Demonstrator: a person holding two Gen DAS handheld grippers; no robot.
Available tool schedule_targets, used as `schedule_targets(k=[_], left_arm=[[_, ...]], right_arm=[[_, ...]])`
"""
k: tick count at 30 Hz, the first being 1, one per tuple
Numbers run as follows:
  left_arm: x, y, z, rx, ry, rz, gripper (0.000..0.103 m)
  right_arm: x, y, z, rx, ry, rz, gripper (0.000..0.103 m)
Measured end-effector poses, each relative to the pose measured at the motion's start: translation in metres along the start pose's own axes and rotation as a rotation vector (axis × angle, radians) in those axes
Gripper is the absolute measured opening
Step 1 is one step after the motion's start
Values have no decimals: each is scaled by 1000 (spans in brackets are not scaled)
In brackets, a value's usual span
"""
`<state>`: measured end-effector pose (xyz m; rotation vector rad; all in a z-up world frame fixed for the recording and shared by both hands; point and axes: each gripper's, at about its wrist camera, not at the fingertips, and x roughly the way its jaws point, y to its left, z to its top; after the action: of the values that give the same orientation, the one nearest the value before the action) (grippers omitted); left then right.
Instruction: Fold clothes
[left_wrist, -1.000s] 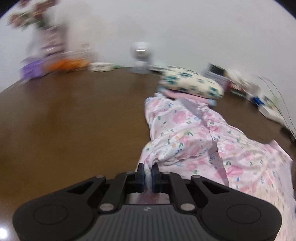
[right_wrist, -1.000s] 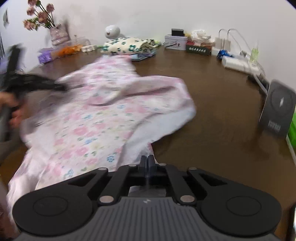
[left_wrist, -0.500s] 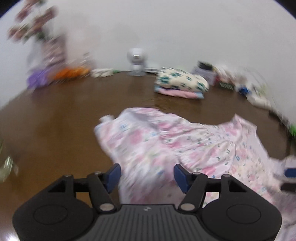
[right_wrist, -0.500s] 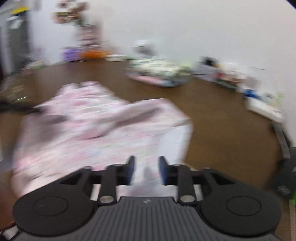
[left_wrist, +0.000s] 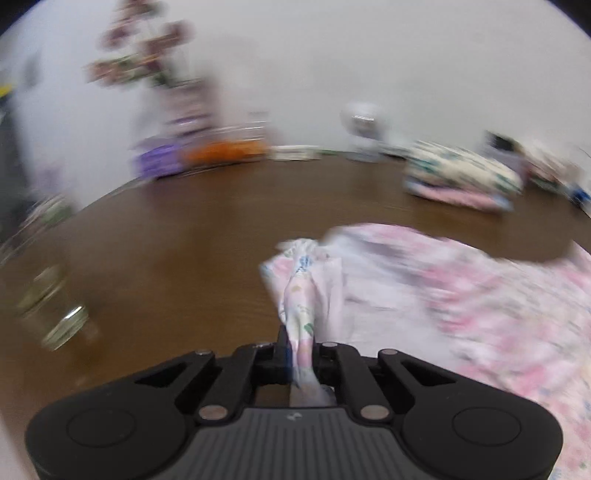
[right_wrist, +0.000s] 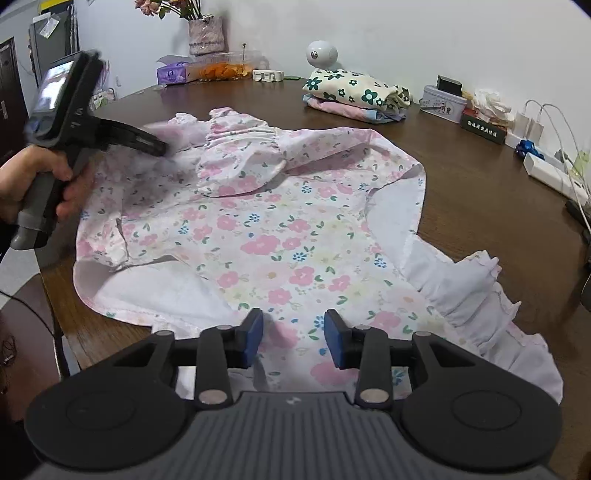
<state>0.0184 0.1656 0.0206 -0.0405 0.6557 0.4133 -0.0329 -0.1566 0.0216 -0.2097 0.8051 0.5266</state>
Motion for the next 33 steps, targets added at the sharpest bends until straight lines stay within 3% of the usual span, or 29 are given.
schedule_targets(k=[4,6,7,8,10,13,17,23,28,33], left_arm=[[-4,33,-3,-104,71,7,9],[-12,39,1,-132,69,-24,17],[-17,38,5,-136,54,-50,28],[-22,34,10,-122,32,-77,47],[-23,21,19,-63,-3,-91,66],[-21,-4,29,85,-55,-75,64],[-15,-22,27,237,-15,-177,64],[-8,-10,2,264,73,-201,63],[-21,4,-13,222,57,-200,63],[-28,11,-21,194,50,-204,63]], right_arm=[[-2,-12,-3,21,-5,-1,38],[-2,-17,-4,25,-4,-11,39],[-2,-19,-4,26,-4,-15,39],[-2,-21,-4,28,-4,-20,40],[-2,-24,-4,34,-2,-29,41],[-3,-25,-5,42,-2,-42,42],[-5,-31,-7,63,1,-64,45],[-11,-29,-5,105,-6,-128,47],[-33,-5,-8,98,-55,62,47],[-37,10,-29,78,2,66,47]])
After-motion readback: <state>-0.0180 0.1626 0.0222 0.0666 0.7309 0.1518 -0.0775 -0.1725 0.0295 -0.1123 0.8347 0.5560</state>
